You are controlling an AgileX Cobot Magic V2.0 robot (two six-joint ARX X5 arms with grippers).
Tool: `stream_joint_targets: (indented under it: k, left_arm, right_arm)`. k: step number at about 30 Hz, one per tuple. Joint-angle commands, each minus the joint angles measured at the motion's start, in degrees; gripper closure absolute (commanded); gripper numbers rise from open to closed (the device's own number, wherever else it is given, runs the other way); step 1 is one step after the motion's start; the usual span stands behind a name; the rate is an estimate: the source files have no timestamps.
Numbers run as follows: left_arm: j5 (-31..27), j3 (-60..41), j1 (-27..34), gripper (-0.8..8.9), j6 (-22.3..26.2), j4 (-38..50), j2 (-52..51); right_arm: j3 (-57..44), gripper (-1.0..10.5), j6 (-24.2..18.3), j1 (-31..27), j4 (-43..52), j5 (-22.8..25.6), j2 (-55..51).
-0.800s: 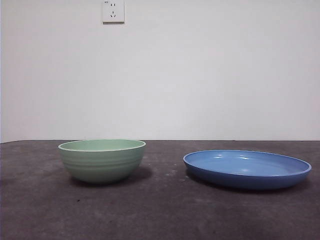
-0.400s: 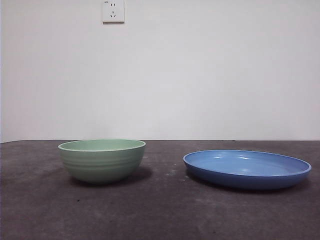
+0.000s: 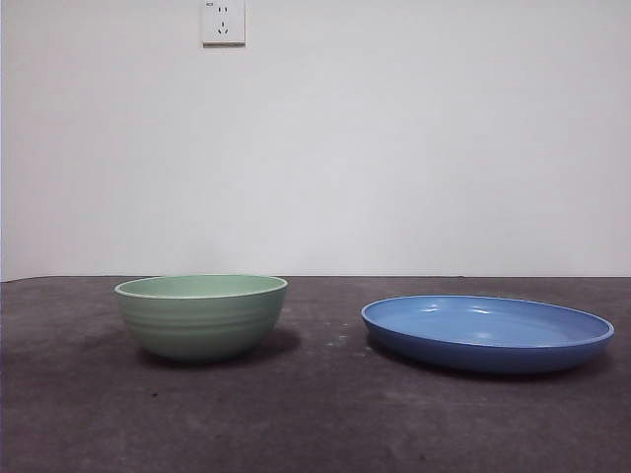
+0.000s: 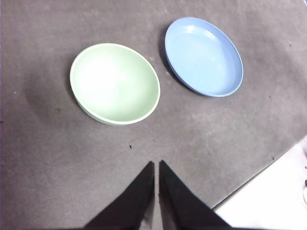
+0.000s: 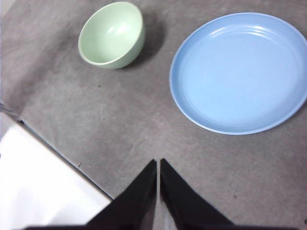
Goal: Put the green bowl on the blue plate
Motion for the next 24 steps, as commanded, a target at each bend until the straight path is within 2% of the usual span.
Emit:
stream_joint_targets:
  k: [1, 5, 7, 9, 11, 12, 20, 24]
  left_arm:
    - [0.50, 1.16, -0.37, 7.98, 1.33, 0.28, 0.31]
    - [0.50, 1.16, -0.35, 7.54, 1.16, 0.33, 0.31]
    - [0.50, 1.16, -0.35, 6.63, 1.11, 0.37, 0.31]
    - [0.50, 1.16, -0.35, 5.22, 1.11, 0.39, 0.33]
    - [0.50, 1.16, -0.35, 4.19, 1.14, 0.39, 0.33]
    - [0.50, 1.16, -0.35, 3.97, 1.11, 0.39, 0.33]
    - [0.48, 1.16, -0.35, 3.99, 0.85, 0.66, 0.50]
    - [0.46, 1.16, -0.37, 3.99, -1.79, 1.53, 2.01]
  right_arm:
    - [1.11, 9.4, -1.42, 0.92, 0.39, -0.09, 0.35]
    - [1.11, 9.0, -1.36, 1.03, 0.39, -0.04, 0.33]
    - [1.11, 7.9, -1.14, 1.03, 0.39, -0.02, 0.33]
    - [1.11, 6.3, -1.09, 1.03, 0.39, -0.02, 0.33]
    - [1.11, 5.8, -1.09, 1.03, 0.37, -0.02, 0.33]
    - [1.11, 5.8, -1.07, 1.03, 0.39, -0.02, 0.33]
    - [1.11, 5.8, -0.92, 1.03, 0.39, -0.02, 0.33]
    - [1.11, 5.8, -0.90, 1.03, 0.50, -0.04, 0.33]
